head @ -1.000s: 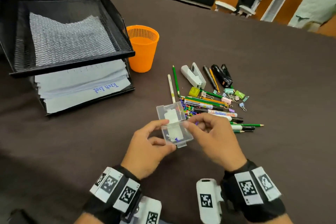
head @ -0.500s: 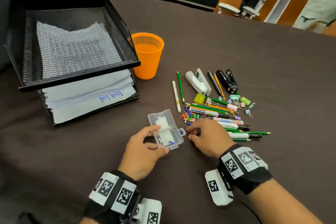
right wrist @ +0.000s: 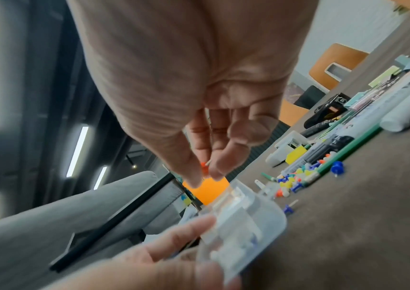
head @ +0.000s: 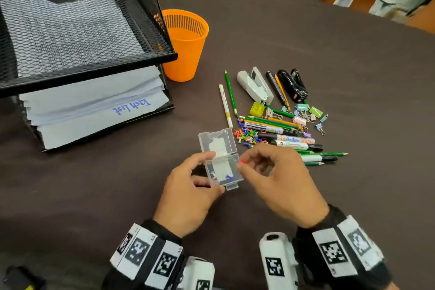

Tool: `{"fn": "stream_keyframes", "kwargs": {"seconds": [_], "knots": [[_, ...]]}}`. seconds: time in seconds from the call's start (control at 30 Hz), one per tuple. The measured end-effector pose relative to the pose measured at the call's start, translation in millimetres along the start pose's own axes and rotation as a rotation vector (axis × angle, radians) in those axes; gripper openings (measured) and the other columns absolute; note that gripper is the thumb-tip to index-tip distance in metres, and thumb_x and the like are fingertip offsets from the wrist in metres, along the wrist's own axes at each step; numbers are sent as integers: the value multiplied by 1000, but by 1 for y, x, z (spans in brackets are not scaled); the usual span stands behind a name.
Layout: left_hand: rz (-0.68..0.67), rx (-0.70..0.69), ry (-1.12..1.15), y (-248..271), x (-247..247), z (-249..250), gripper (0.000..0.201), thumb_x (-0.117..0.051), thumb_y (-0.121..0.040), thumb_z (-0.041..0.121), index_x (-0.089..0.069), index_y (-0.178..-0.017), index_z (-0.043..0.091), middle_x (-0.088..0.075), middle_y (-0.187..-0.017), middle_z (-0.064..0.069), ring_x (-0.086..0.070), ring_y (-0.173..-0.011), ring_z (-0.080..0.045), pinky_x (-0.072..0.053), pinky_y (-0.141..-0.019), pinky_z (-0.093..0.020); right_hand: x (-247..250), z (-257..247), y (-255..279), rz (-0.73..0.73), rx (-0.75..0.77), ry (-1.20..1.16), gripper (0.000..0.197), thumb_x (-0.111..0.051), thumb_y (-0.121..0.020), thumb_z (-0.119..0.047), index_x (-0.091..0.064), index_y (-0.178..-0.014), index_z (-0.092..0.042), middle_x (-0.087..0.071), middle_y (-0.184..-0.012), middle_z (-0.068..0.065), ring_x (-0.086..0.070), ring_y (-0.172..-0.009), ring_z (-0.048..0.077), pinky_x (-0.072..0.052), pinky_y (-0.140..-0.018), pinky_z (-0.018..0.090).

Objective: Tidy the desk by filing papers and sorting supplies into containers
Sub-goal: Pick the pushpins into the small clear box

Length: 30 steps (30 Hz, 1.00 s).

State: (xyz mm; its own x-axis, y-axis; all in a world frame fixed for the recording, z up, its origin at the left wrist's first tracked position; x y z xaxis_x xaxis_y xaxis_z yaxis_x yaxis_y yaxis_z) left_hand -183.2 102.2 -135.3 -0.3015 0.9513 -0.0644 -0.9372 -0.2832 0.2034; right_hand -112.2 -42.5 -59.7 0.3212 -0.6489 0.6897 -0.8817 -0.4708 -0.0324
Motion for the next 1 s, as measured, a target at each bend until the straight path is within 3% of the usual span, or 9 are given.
{"fn": "stream_keyframes", "kwargs": {"seconds": [0.1,0.23,0.33,0.47,0.6,0.7,0.87,1.0], "knots": [[-18,6,23,-2,0,2,63,-77,-72,-12,-64,-110,37,-65,-117,8,-73,-76,-11,-57,-67,-24,-8,10,-10,55,5,48,10,-77,-81,-33,-72,-81,-25,-65,-68,-9,-58,-63,7,-50,-61,24],[-29,38,47,-8,5,4,62,-76,-73,-11,-63,-112,35,-61,-118,5,-73,-75,-10,-57,-69,-20,16,52,-25,226,-158,142,9,-71,-87,-26,-73,-78,-24,-67,-67,-6,-59,-62,9,-53,-65,33],[-58,84,54,-11,6,4,60,-75,-75,-11,-62,-114,33,-60,-118,8,-72,-72,-9,-57,-77,-25,29,72,-30,186,-276,263,11,-69,-88,-25,-71,-77,-26,-66,-68,-4,-59,-65,14,-52,-66,33],[-58,102,37,-10,4,4,60,-76,-75,-10,-61,-117,31,-60,-117,10,-73,-75,-14,-57,-79,-27,27,77,-36,60,-289,354,7,-72,-85,-28,-70,-79,-26,-63,-68,-10,-59,-67,13,-52,-68,32],[-53,99,24,-10,4,5,60,-76,-74,-9,-61,-116,32,-61,-113,13,-73,-74,-12,-57,-79,-27,24,72,-37,88,-307,409,32,-70,-85,-42,-64,-62,-21,-60,-60,-6,-59,-66,18,-47,-62,30],[-53,102,16,-11,5,4,61,-77,-74,-8,-61,-117,31,-61,-114,13,-73,-74,-12,-58,-75,-21,22,68,-43,69,-368,503,34,-69,-83,-46,-65,-63,-19,-64,-64,-2,-63,-73,23,-50,-66,31],[-56,111,22,-11,5,3,61,-78,-74,-8,-61,-118,31,-60,-115,11,-73,-73,-11,-57,-73,-20,13,60,-48,-72,-418,584,17,-67,-85,-33,-66,-74,-20,-67,-79,-1,-63,-83,22,-46,-69,28],[-67,103,10,-11,3,3,61,-77,-75,-7,-60,-119,32,-59,-115,15,-74,-75,-11,-59,-76,-25,17,47,-42,14,-354,486,15,-65,-80,-27,-64,-67,-18,-65,-67,-2,-63,-73,22,-53,-70,33]]}}
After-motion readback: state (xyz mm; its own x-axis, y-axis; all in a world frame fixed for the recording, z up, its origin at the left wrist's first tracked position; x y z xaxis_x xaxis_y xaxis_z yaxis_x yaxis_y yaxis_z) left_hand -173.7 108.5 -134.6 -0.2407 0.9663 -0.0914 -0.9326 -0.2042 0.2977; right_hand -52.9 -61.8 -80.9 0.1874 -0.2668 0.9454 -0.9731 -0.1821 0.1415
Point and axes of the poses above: each hand's wrist, its own y-axis away from the middle knuckle, its own x-axis out of the back of the hand, z = x × y, the point moved 5 cm from there along -y, towards the middle knuckle
